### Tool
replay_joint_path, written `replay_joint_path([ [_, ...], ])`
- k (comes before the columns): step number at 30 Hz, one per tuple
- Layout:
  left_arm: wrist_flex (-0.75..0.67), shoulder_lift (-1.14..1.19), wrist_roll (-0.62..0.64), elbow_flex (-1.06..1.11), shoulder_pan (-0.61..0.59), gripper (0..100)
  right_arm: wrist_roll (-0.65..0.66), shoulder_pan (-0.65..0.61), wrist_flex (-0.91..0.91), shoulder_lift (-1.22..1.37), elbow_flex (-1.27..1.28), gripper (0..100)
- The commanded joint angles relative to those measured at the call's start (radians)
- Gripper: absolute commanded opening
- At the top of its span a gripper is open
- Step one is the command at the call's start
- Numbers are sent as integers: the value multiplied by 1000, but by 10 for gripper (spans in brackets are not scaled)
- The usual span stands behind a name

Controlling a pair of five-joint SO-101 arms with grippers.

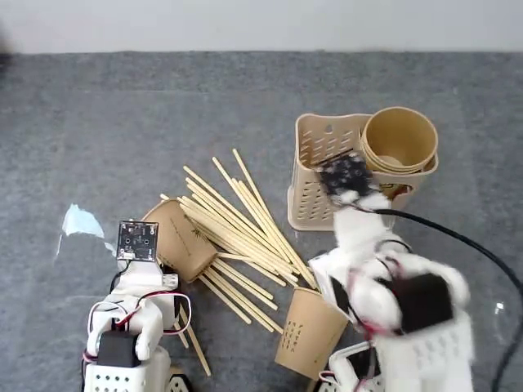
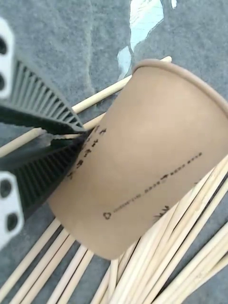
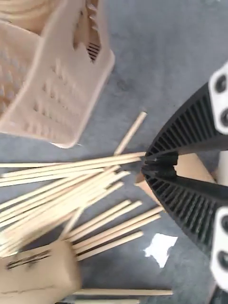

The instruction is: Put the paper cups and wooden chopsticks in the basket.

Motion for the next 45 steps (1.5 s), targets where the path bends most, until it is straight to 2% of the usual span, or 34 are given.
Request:
replay_joint_path([
  [1, 6, -11, 3, -7, 0, 13, 12, -10, 38, 61, 57, 9],
  [5, 6, -11, 3, -7, 0, 13, 14, -44, 38, 136, 75, 9],
  [9, 6, -11, 3, -7, 0, 13, 12, -136, 38, 220, 75, 11],
  [12, 6, -11, 3, -7, 0, 13, 6, -183, 39, 291, 77, 72],
  [15, 6, -11, 3, -7, 0, 13, 6, -188, 39, 357, 75, 152],
  [22, 6, -11, 3, -7, 0, 13, 8, -185, 38, 478, 72, 162],
  [37, 6, -11, 3, -7, 0, 13, 9, -185, 36, 647, 72, 158],
  [39, 6, -11, 3, -7, 0, 13, 12, -188, 36, 650, 69, 120],
  [42, 6, -11, 3, -7, 0, 13, 14, -191, 36, 650, 23, 8],
  [45, 6, -11, 3, -7, 0, 13, 14, -185, 38, 650, -38, 15],
])
